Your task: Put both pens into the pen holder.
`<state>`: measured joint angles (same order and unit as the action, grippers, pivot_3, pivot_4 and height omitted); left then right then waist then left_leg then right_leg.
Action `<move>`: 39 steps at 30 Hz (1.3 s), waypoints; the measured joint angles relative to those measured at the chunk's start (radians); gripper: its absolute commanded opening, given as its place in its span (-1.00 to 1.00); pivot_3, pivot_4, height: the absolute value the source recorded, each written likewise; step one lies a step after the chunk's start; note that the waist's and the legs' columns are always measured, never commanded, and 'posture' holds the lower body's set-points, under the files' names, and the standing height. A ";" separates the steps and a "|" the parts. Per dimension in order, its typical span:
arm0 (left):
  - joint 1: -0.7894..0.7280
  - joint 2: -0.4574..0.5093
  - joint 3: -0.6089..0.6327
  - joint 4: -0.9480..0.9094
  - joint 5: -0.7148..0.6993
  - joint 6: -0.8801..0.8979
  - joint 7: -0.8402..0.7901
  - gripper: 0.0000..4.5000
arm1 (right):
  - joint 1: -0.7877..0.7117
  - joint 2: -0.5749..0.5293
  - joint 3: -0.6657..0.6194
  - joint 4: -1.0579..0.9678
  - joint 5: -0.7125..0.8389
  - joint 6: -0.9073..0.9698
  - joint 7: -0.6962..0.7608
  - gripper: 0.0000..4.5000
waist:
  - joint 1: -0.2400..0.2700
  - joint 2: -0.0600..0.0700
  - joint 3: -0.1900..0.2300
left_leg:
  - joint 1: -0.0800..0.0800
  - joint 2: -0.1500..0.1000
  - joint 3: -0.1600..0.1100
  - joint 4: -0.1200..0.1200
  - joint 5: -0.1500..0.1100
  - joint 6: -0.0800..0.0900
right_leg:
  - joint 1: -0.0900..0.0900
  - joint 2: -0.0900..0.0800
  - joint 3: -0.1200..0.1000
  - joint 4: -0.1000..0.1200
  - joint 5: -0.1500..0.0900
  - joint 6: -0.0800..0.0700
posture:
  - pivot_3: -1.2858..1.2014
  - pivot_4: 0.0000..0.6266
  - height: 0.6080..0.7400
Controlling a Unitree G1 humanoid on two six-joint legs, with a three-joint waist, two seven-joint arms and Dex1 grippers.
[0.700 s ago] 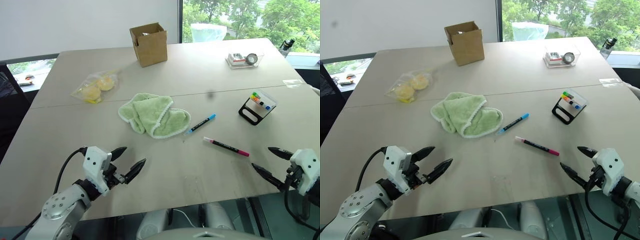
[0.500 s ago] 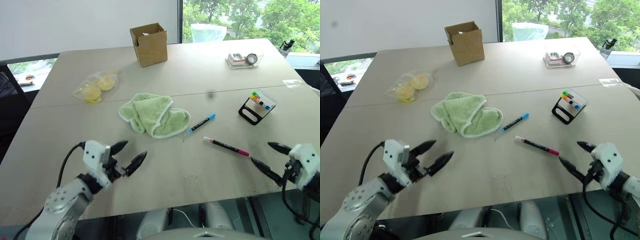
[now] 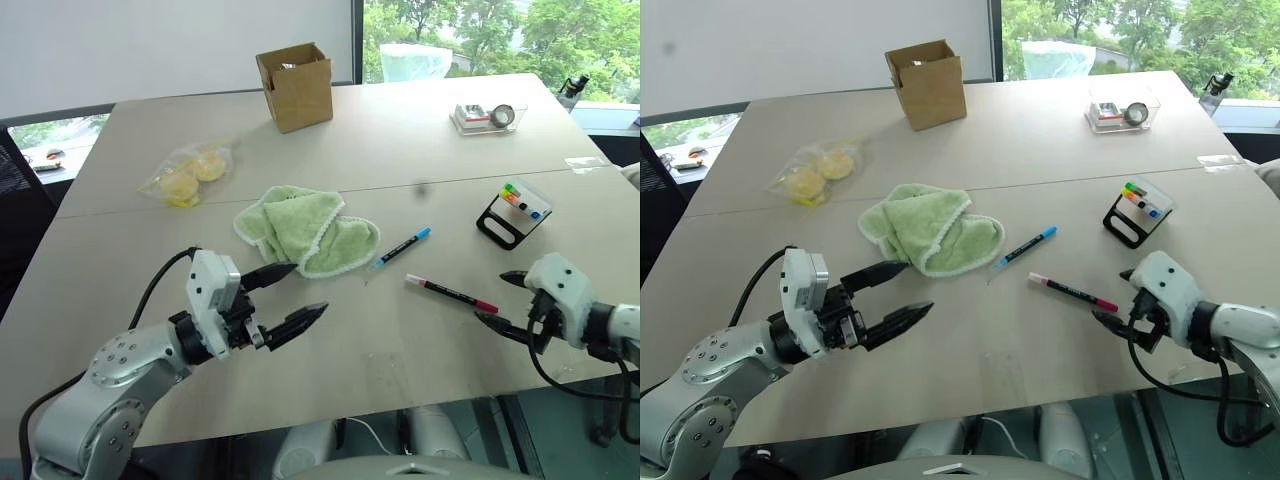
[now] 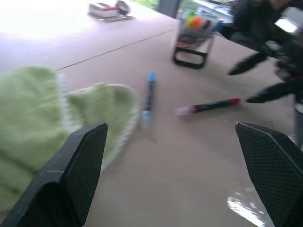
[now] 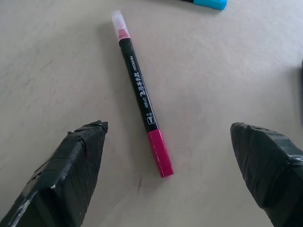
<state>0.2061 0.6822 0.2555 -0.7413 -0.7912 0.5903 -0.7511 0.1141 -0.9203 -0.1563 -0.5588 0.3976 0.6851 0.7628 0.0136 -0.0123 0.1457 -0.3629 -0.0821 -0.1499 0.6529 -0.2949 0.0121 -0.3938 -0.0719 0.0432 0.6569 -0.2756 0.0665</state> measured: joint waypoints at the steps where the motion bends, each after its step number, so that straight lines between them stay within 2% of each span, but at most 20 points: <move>1: 0.002 0.002 0.000 -0.004 0.000 -0.001 -0.007 1.00 | -0.010 0.000 0.013 0.004 -0.001 0.010 -0.002 0.99 | 0.000 0.000 0.000 | 0.000 0.000 0.000 0.000 0.000 0.000 | 0.000 0.000 0.000 0.000 0.000 0.000 | 0.03 -0.52 1.00; 7: 0.036 0.043 -0.008 -0.037 0.017 -0.027 -0.053 1.00 | -0.092 0.000 0.142 0.015 -0.006 0.096 0.000 0.99 | 0.000 -0.002 0.002 | -0.001 0.000 0.000 0.000 0.000 0.000 | 0.000 0.000 0.000 -0.001 0.000 0.000 | 0.03 -0.52 1.00; 9: 0.038 0.044 -0.008 -0.037 0.018 -0.029 -0.054 1.00 | -0.095 0.000 0.147 0.017 -0.008 0.100 -0.002 0.99 | 0.001 -0.002 0.002 | -0.001 0.000 0.000 0.000 0.000 0.000 | 0.000 0.000 0.000 -0.001 0.000 0.000 | 0.03 -0.52 1.00; 16: 0.072 0.059 -0.010 -0.076 0.024 -0.037 -0.050 1.00 | -0.263 0.034 0.224 0.009 0.015 0.208 -0.008 0.99 | 0.000 -0.003 0.004 | -0.001 0.000 0.000 0.000 0.000 0.000 | -0.001 0.000 0.000 0.000 0.000 0.000 | 0.03 -0.52 1.00; 25: 0.087 0.080 -0.026 -0.077 0.049 -0.057 -0.066 1.00 | -0.404 0.036 0.301 0.014 0.014 0.322 -0.009 0.99 | -0.003 -0.002 0.004 | -0.001 0.000 0.001 -0.001 0.000 0.000 | -0.002 0.000 0.001 0.000 0.000 0.000 | 0.03 -0.52 1.00; 36: 0.103 0.096 -0.033 -0.105 0.080 -0.074 -0.063 1.00 | -0.608 0.054 0.465 0.046 -0.018 0.479 -0.034 0.99 | -0.002 -0.002 0.004 | -0.003 0.000 0.000 -0.001 0.000 0.000 | -0.004 0.000 0.001 -0.001 0.000 0.000 | 0.03 -0.52 1.00; 39: 0.121 0.096 -0.029 -0.115 0.081 -0.075 -0.056 1.00 | -0.714 0.030 0.570 0.045 -0.061 0.577 -0.064 0.99 | -0.004 -0.001 0.005 | -0.003 0.000 0.001 -0.002 0.000 0.000 | -0.005 0.000 0.001 -0.001 0.000 0.000 | 0.03 -0.52 1.00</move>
<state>0.3266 0.7780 0.2261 -0.8561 -0.7105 0.5154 -0.8071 -0.6001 -0.8901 0.4141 -0.5136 0.3371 1.2623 0.6990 0.0099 -0.0137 0.1505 -0.3664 -0.0819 -0.1490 0.6512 -0.2949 0.0121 -0.3990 -0.0723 0.0438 0.6564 -0.2755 0.0662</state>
